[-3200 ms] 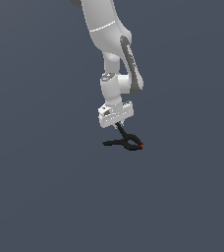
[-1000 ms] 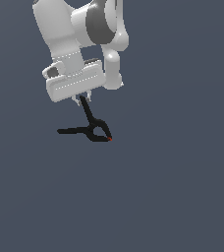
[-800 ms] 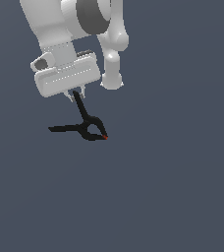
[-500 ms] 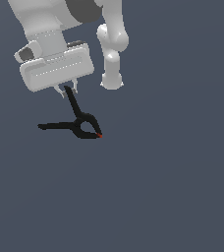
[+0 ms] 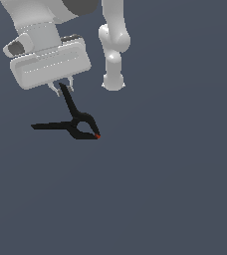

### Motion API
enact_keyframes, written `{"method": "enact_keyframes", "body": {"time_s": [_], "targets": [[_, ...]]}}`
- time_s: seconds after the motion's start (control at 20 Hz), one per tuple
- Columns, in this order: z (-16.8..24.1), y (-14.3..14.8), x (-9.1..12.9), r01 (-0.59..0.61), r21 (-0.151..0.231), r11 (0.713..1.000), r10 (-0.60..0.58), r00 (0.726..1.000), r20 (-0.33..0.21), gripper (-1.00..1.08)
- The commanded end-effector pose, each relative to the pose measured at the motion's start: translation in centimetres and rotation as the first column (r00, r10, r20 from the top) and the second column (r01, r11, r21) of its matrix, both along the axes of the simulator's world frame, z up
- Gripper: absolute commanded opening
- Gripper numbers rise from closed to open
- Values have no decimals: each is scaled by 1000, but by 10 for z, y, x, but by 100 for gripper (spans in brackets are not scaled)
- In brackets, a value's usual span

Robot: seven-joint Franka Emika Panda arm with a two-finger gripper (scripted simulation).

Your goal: Pick up the object and move it to a goal position.

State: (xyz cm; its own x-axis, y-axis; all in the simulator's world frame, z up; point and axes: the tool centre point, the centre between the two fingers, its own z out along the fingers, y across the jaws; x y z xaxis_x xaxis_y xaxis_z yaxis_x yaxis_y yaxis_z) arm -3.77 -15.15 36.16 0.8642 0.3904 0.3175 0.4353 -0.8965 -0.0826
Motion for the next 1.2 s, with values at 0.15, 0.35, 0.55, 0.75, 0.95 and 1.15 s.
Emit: {"method": "enact_keyframes", "body": {"time_s": [0.15, 0.35, 0.55, 0.75, 0.95, 1.15], "targets": [[4, 1, 2, 0, 0, 1000, 0, 1000, 1, -100], [14, 3, 7, 0, -1, 1000, 0, 1000, 1, -100], [30, 6, 16, 1, -1, 1000, -1, 1000, 1, -100], [50, 9, 27, 3, -1, 1000, -3, 1000, 1, -100], [69, 13, 38, 3, -1, 1000, -3, 1000, 1, -100], [82, 16, 45, 3, -1, 1000, -3, 1000, 1, -100]]}}
